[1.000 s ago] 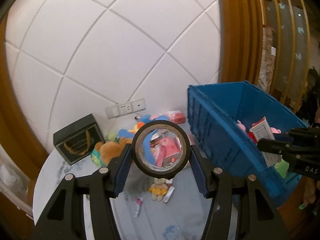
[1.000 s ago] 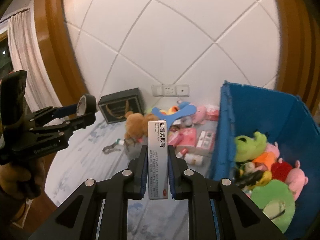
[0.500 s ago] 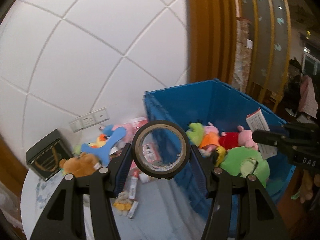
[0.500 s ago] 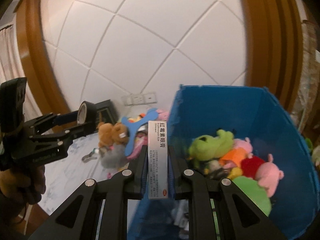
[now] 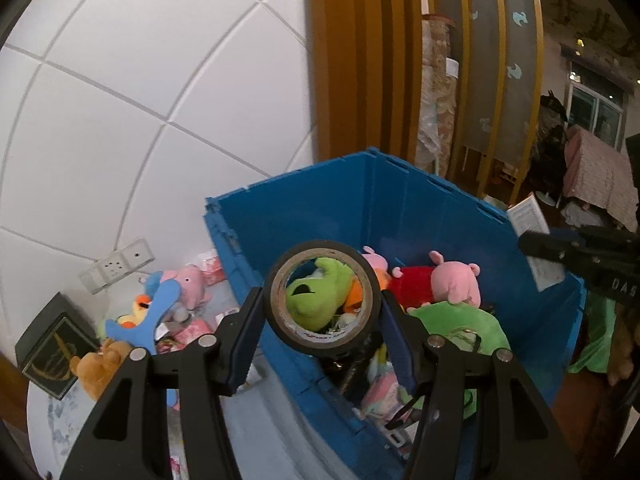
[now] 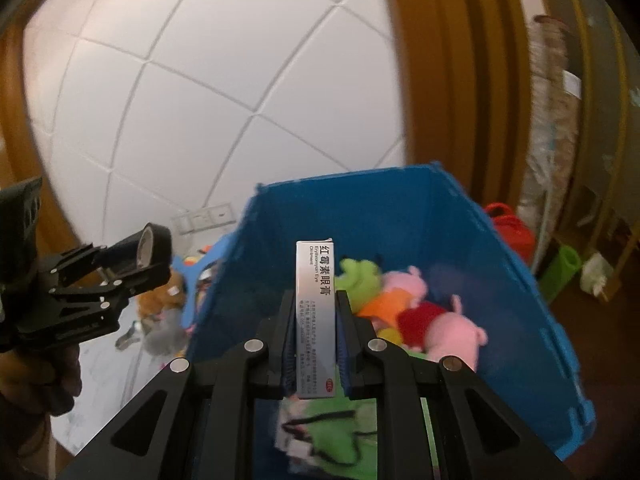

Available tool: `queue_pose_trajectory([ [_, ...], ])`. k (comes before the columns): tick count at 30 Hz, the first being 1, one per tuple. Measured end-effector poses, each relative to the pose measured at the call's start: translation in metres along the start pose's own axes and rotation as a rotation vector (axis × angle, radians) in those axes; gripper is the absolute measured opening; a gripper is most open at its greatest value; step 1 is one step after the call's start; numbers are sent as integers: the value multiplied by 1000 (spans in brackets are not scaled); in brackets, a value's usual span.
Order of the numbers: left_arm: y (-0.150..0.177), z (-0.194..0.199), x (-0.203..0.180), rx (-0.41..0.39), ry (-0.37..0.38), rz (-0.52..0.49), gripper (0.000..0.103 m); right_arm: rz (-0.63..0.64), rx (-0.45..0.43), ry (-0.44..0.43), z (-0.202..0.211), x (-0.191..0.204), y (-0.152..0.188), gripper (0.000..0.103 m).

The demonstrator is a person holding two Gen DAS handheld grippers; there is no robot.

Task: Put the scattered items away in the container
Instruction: 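Carry the tape roll and white medicine box with both grippers over the blue crate, then open both grippers to drop the tape roll and medicine box into the crate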

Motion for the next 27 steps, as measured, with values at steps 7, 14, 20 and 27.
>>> queue_pose_trajectory([
  [7,-2,-19,-27,25,40,-39,56,-60,27,58,-3,-38,18,17],
  [14,-11,-31,-51,29,70,-79,56,-105,46,80,-3,-56,35,17],
  [20,-28,-28,-58,-3,113,-55,58,-116,36,95,-2,-63,36,28],
  [27,-31,-20,-28,-25,61,-7,92,-107,6,105,0,-56,30,101],
])
Point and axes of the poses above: each gripper's, at about its wrist camera, not at the fingertips, and z roughly against the way its jaws point, x to its left, y to its underside, the point moved 10 cm from there along -z, roughly the way its jaws point, and after that the axes turned 9 degrees about z, right-handed, at the moved point
